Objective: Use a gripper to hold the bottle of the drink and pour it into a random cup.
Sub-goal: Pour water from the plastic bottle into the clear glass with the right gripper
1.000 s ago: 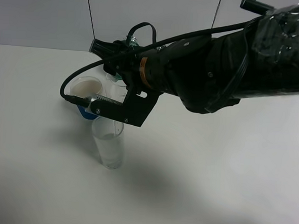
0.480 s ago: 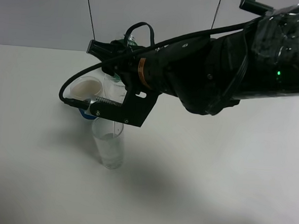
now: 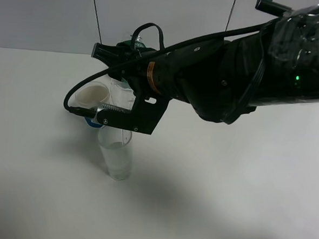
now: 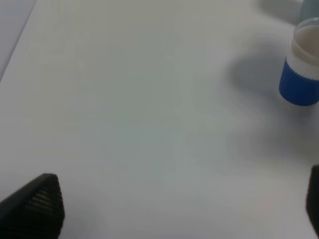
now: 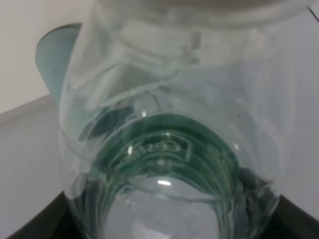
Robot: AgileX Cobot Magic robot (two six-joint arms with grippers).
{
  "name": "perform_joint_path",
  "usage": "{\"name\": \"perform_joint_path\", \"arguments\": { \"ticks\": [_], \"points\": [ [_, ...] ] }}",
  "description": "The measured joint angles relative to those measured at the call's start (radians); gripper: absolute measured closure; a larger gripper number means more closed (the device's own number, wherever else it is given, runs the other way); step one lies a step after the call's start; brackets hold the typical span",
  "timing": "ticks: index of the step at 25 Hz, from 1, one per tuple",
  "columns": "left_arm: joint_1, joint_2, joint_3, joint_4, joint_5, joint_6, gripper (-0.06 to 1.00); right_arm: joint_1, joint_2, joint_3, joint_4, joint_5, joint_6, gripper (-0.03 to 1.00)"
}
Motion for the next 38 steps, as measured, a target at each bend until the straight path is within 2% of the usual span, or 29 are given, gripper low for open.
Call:
{"name": "perform_joint_path", "arguments": {
  "ticks": [8,20,25,30,34,38],
  "points": [
    [0.000,0.000,0.000,0.000,0.000,0.000,-0.04,0.000,0.000,0.000,-0.041,0.002,0.000,0.42],
    [0.000,0.000,0.000,0.000,0.000,0.000,-0.04,0.000,0.000,0.000,-0.041,0.006,0.024,0.42],
    [0.000,0.000,0.000,0.000,0.000,0.000,-0.04,0.000,0.000,0.000,0.030,-0.022,0.178,0.42],
    [0.000,0.000,0.000,0.000,0.000,0.000,-0.04,-0.002,-0.001,0.000,0.188,-0.114,0.437,0.42],
    [0.000,0.000,0.000,0.000,0.000,0.000,-0.04,-0.036,-0.026,0.000,0.281,-0.199,0.671,0.42],
    [0.000,0.000,0.000,0.000,0.000,0.000,-0.04,-0.091,-0.080,0.000,0.352,-0.225,0.849,0.42]
  ]
}}
